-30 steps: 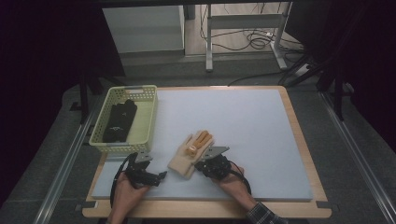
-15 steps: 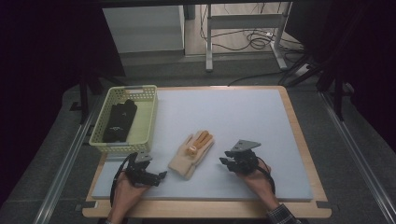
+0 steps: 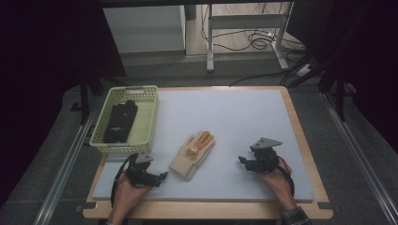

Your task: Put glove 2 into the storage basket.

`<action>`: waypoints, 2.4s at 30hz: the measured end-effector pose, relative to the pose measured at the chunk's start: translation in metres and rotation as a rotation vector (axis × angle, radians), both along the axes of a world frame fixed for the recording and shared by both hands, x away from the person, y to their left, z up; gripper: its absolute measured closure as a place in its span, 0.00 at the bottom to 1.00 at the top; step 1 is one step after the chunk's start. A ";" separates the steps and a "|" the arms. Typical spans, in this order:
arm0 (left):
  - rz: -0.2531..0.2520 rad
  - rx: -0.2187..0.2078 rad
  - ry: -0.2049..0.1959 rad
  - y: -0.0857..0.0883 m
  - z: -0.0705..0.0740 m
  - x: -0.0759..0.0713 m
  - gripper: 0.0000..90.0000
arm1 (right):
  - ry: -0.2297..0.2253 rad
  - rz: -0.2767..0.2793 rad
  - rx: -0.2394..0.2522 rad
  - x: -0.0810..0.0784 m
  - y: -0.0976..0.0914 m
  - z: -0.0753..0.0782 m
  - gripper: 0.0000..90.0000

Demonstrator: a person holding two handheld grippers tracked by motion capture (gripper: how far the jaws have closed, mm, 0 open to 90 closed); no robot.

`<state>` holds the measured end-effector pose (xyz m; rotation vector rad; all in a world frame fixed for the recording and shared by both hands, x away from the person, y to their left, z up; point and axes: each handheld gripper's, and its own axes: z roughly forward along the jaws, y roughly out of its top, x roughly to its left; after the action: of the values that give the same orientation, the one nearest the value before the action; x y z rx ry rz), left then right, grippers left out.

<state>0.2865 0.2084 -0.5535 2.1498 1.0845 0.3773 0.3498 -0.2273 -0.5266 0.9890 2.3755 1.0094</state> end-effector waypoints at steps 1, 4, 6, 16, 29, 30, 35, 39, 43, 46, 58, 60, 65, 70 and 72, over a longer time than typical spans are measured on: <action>0.000 0.000 0.000 0.000 0.000 0.000 0.02 | -0.001 -0.004 -0.005 0.001 -0.003 -0.001 0.31; 0.000 0.000 0.000 0.000 0.000 0.000 0.02 | 0.020 -0.028 0.008 0.006 -0.013 -0.004 0.26; 0.000 0.000 0.000 0.000 0.000 0.000 0.02 | 0.042 -0.030 0.041 0.009 -0.016 -0.004 0.24; 0.000 -0.001 0.000 0.000 0.000 0.000 0.02 | 0.017 -0.040 -0.008 0.006 -0.012 -0.006 0.21; -0.013 -0.073 0.037 0.000 0.017 0.001 0.02 | 0.017 -0.040 -0.007 0.006 -0.012 -0.006 0.21; -0.016 -0.083 0.038 0.000 0.020 0.001 0.01 | 0.017 -0.040 -0.007 0.006 -0.012 -0.006 0.21; -0.049 -0.148 0.044 -0.013 0.040 0.006 0.00 | 0.016 -0.040 -0.009 0.006 -0.012 -0.006 0.21; -0.081 -0.120 0.052 -0.033 0.047 0.017 0.00 | 0.016 -0.039 -0.008 0.006 -0.012 -0.006 0.21; -0.100 -0.078 0.061 -0.058 0.050 0.033 0.00 | 0.016 -0.040 -0.008 0.006 -0.012 -0.006 0.21; -0.108 -0.052 0.072 -0.073 0.048 0.044 0.00 | 0.016 -0.040 -0.008 0.006 -0.012 -0.006 0.21; -0.134 0.005 0.147 -0.112 0.027 0.063 0.00 | 0.015 -0.040 -0.008 0.006 -0.012 -0.006 0.21; -0.133 0.044 0.138 -0.119 0.024 0.062 0.00 | 0.016 -0.040 -0.008 0.006 -0.012 -0.006 0.21; -0.087 0.110 0.124 -0.128 0.020 0.064 0.00 | 0.015 -0.040 -0.008 0.006 -0.012 -0.006 0.21; -0.094 0.103 0.112 -0.127 0.025 0.062 0.18 | 0.016 -0.040 -0.008 0.006 -0.012 -0.006 0.21; -0.106 0.098 0.108 -0.126 0.027 0.061 0.27 | 0.015 -0.040 -0.008 0.006 -0.012 -0.006 0.21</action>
<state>0.3475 0.0820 -0.5270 2.3268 1.0244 0.2724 0.3559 -0.2391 -0.5323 1.0407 2.3608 0.9803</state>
